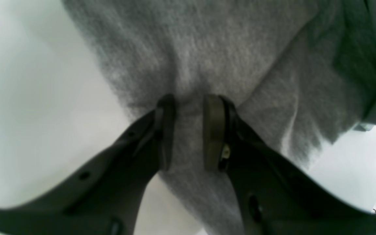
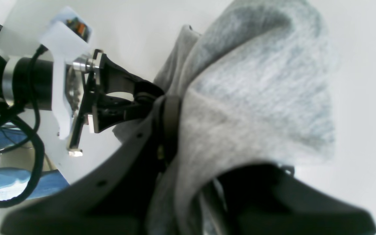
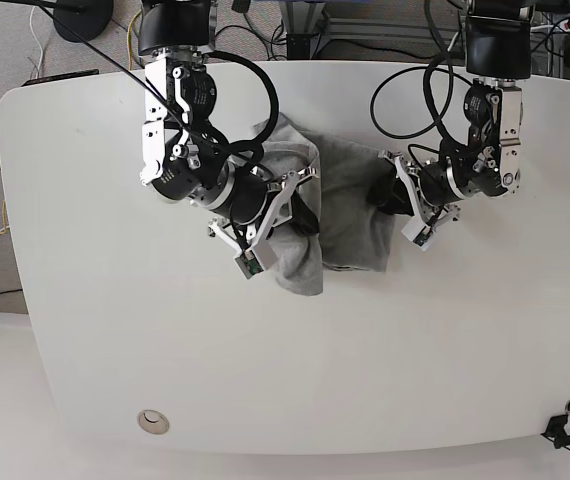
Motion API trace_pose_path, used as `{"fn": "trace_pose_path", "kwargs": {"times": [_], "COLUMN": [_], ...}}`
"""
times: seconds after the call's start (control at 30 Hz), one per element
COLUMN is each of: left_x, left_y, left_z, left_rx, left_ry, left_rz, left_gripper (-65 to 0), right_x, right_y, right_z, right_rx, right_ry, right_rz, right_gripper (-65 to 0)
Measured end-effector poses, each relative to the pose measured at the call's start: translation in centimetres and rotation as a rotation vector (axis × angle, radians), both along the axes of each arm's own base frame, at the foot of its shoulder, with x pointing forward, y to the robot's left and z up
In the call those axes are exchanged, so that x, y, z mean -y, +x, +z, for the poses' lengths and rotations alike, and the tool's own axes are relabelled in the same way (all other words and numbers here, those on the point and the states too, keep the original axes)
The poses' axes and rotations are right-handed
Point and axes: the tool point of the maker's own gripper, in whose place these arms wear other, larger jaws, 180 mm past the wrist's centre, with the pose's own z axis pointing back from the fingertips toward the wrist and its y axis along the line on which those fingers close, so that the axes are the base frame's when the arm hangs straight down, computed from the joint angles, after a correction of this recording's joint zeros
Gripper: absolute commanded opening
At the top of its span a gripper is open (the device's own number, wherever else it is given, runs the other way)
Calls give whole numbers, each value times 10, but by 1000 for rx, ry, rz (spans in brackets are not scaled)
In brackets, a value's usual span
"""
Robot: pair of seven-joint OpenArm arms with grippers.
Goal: Fold the T-shirt properly
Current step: 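Fold the grasped end with the right gripper toward the left gripper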
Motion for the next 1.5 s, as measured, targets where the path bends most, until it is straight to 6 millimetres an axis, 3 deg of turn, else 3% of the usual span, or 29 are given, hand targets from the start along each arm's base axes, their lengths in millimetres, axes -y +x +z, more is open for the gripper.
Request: {"fn": "trace_pose_path", "kwargs": {"times": [0.13, 0.4, 0.63, 0.83, 0.9, 1.0, 1.1, 1.17, 1.27, 1.33, 1.4, 1.5], "left_x": [0, -1, -1, -2, -13, -48, -82, -95, -105, -104, -102, -93], "left_y": [0, -2, -1, -1, 1, 18, 33, 41, 39, 40, 39, 31], "left_z": [1, 3, 3, 3, 7, 35, 84, 115, 139, 154, 159, 143], "left_rx": [3, 7, 7, 8, 11, 103, 239, 325, 392, 440, 448, 395], "left_ry": [1, 22, 22, 22, 46, 88, 181, 224, 304, 323, 331, 341], "left_rz": [-1, -12, -8, -5, 21, 118, 142, 151, 118, 103, 96, 72], "left_gripper": [-518, -518, -517, -515, -485, -413, -374, -369, -370, -371, -371, -371], "right_x": [-11, -51, -54, -55, -64, -98, -129, -138, -139, -128, -105, -49], "right_y": [4, -7, -5, -3, 0, -2, -6, -3, 11, 23, 35, 51], "right_z": [-8, -18, -17, -14, -7, 4, 16, 22, 37, 47, 46, 18], "right_rx": [-31, -47, -38, -28, 0, 48, 48, 67, 111, 138, 157, 126], "right_ry": [0, 29, 43, 44, 29, 1, 6, -13, -20, -11, -26, -156], "right_rz": [16, 119, 116, 118, 155, 284, 328, 360, 347, 311, 279, 195], "right_gripper": [-650, -650, -636, -323, -223, -138, -137, -137, -137, -137, -138, -138]}}
